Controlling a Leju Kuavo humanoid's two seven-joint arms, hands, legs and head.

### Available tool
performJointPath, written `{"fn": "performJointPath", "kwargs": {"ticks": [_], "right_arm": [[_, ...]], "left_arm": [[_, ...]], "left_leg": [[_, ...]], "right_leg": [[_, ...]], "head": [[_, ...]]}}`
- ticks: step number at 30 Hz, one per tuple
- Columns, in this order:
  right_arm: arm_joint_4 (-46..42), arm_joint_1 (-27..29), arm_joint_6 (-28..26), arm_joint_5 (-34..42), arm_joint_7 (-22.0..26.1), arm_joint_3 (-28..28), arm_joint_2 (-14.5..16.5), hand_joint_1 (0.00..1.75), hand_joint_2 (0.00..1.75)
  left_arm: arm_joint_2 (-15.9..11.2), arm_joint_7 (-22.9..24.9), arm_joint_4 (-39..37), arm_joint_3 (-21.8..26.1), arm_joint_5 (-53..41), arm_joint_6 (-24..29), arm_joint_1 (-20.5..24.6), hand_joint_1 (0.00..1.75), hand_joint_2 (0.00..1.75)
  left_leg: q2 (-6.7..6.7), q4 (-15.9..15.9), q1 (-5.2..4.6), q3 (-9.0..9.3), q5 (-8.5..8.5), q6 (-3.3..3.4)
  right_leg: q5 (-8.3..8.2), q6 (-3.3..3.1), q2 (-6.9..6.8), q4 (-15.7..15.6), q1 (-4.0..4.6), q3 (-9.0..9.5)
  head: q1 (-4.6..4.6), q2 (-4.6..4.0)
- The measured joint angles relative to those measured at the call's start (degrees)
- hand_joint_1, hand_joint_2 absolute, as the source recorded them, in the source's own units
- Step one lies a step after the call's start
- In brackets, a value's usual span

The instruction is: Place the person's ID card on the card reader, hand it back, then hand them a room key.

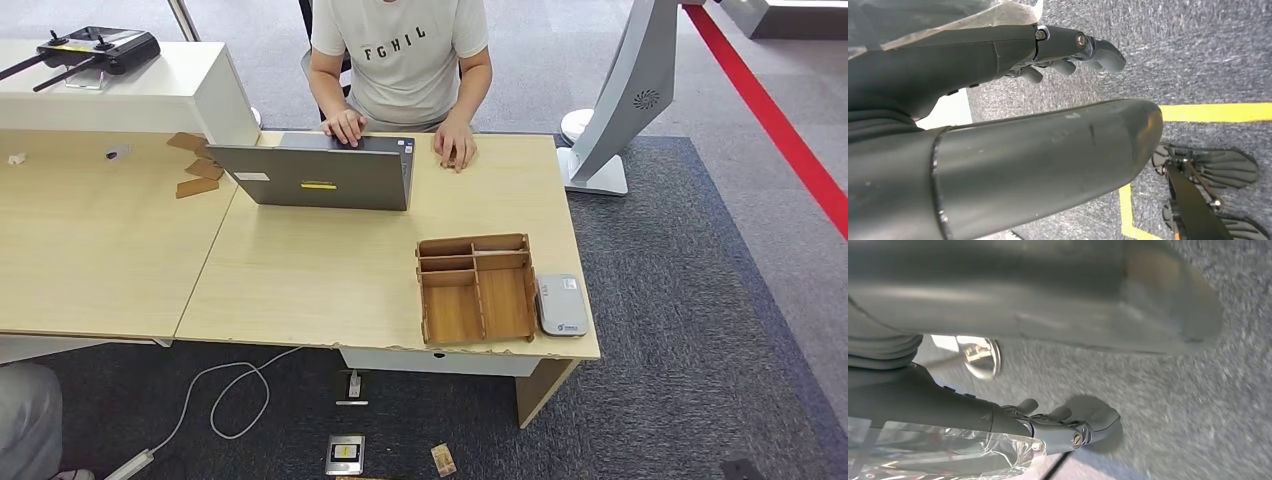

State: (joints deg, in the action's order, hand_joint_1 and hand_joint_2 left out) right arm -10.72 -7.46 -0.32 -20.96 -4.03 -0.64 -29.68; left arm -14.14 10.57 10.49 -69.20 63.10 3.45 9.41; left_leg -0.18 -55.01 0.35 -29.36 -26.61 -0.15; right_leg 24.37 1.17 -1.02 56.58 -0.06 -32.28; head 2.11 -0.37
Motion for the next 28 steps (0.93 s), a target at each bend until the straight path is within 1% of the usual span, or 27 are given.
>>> {"fn": "performJointPath", "kwargs": {"ticks": [7,14,22,28], "right_arm": [[0.2,0.2,0.6,1.4,-2.2,-1.8,2.1,0.00,0.00],[0.5,0.3,0.9,1.8,-4.8,-3.0,6.1,0.00,0.00],[0.7,0.6,0.7,2.5,-6.6,-4.1,10.9,0.00,0.00],[0.8,0.7,1.5,3.3,-9.2,-5.0,13.0,0.00,0.00]], "left_arm": [[0.0,0.1,0.0,0.0,-0.1,-0.2,0.0,0.00,0.00],[0.0,0.2,0.0,0.0,-0.1,-0.2,0.0,0.00,0.00],[0.0,0.3,0.0,0.0,-0.1,-0.2,0.0,0.00,0.00],[0.0,0.8,0.0,0.0,0.0,0.0,0.0,0.00,0.00]], "left_leg": [[0.01,0.0,0.00,0.01,0.00,0.00],[0.00,0.0,0.02,0.01,0.00,0.00],[0.01,0.0,0.02,0.01,0.00,0.00],[0.01,0.0,0.01,0.01,0.00,0.00]], "right_leg": [[0.00,0.00,0.00,0.0,0.00,0.01],[0.00,0.00,0.00,0.0,0.02,0.01],[0.00,0.00,0.01,0.0,0.02,0.02],[0.00,0.00,0.01,0.0,0.01,0.03]], "head": [[0.01,0.00],[-0.01,0.00],[0.01,0.00],[0.00,0.00]]}}
